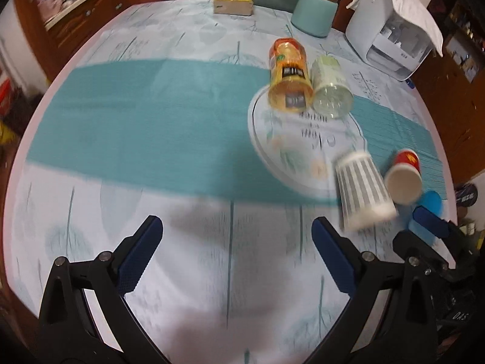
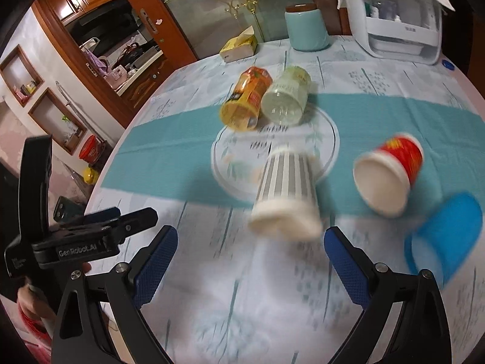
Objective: Flip cup upright
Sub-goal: 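Move the left tool toward the lying orange juice bottle and grasp it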
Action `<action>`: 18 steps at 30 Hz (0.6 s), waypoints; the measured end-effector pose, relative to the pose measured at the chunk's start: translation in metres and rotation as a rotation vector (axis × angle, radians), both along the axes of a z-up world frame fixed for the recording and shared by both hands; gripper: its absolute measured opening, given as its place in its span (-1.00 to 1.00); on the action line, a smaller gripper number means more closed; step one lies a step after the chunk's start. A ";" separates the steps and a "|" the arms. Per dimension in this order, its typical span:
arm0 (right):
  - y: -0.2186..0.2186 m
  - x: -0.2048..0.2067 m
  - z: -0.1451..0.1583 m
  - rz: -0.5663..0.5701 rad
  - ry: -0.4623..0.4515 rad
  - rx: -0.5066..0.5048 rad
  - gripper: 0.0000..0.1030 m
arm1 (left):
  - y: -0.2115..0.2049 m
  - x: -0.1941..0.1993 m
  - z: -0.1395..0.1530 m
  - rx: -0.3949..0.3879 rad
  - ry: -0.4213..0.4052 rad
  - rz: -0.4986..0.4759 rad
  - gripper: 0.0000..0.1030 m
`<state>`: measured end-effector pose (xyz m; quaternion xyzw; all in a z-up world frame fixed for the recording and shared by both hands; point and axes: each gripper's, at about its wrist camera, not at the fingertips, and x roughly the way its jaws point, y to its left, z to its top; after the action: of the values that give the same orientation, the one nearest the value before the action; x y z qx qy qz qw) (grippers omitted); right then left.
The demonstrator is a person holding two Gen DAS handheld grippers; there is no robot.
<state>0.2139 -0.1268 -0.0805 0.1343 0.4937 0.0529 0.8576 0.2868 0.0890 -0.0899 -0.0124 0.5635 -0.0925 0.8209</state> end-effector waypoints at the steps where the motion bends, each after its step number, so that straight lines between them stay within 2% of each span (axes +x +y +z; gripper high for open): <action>1: -0.004 0.013 -0.002 -0.003 0.004 -0.001 0.92 | -0.005 0.013 -0.001 0.004 0.001 -0.012 0.89; 6: -0.023 0.070 -0.015 -0.043 0.007 -0.001 0.92 | -0.031 0.083 -0.009 0.018 0.009 -0.055 0.89; 10: -0.035 0.096 -0.031 -0.054 0.015 0.026 0.92 | -0.057 0.127 -0.021 0.000 -0.009 -0.060 0.89; 14: -0.050 0.099 -0.047 -0.083 0.042 0.078 0.92 | -0.070 0.161 -0.037 -0.098 -0.041 -0.027 0.89; 18: -0.063 0.106 -0.055 -0.123 0.048 0.071 0.92 | -0.070 0.182 -0.060 -0.235 -0.023 -0.008 0.89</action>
<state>0.3201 -0.1894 -0.1356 0.1961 0.5027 0.0143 0.8418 0.4690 0.0186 -0.1496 -0.1054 0.5392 -0.1612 0.8199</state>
